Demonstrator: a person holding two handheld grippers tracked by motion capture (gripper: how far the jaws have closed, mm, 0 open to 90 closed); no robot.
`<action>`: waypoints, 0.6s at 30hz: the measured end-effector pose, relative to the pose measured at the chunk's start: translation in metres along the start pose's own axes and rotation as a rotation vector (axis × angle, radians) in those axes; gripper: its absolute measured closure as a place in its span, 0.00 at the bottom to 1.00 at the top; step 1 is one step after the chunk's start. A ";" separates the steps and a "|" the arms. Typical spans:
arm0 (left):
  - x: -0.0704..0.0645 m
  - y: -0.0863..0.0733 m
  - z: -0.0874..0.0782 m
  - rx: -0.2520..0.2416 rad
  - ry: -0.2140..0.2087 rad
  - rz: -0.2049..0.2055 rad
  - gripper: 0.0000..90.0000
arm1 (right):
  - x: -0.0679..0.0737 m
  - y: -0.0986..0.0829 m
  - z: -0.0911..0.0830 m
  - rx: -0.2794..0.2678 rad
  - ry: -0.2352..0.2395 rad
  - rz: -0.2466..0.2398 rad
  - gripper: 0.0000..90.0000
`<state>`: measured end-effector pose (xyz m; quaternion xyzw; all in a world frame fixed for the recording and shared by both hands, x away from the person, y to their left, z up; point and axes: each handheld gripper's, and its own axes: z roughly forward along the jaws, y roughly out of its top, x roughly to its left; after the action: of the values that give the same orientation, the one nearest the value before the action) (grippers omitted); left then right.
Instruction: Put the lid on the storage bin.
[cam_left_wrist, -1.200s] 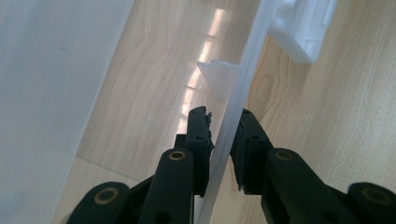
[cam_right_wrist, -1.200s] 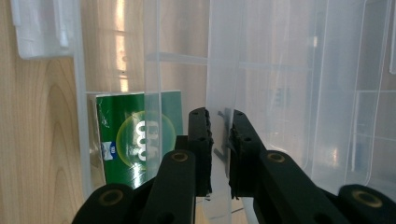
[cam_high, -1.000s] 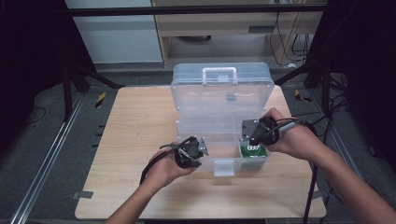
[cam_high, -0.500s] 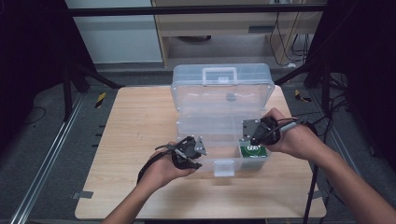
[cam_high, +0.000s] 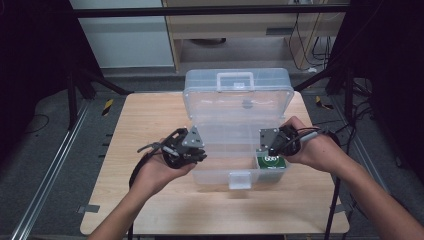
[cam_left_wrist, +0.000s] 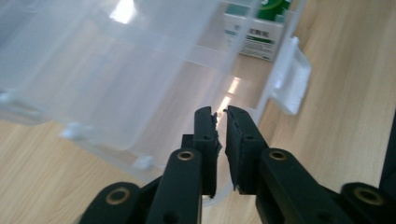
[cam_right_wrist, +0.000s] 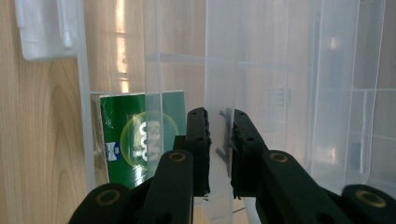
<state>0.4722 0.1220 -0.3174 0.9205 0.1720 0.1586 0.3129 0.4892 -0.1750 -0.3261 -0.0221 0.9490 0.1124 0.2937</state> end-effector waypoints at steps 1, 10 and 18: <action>0.005 0.000 -0.003 -0.009 0.009 -0.017 0.94 | 0.000 0.000 0.000 -0.002 -0.004 -0.003 0.88; 0.051 0.001 -0.019 -0.059 0.047 -0.169 1.00 | 0.003 0.000 0.000 0.000 -0.008 0.005 0.88; 0.071 0.000 -0.013 -0.111 0.042 -0.272 1.00 | 0.006 -0.001 0.000 -0.004 -0.010 0.000 0.88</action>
<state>0.5305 0.1581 -0.2946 0.8665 0.2925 0.1433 0.3784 0.4845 -0.1756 -0.3297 -0.0219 0.9474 0.1142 0.2983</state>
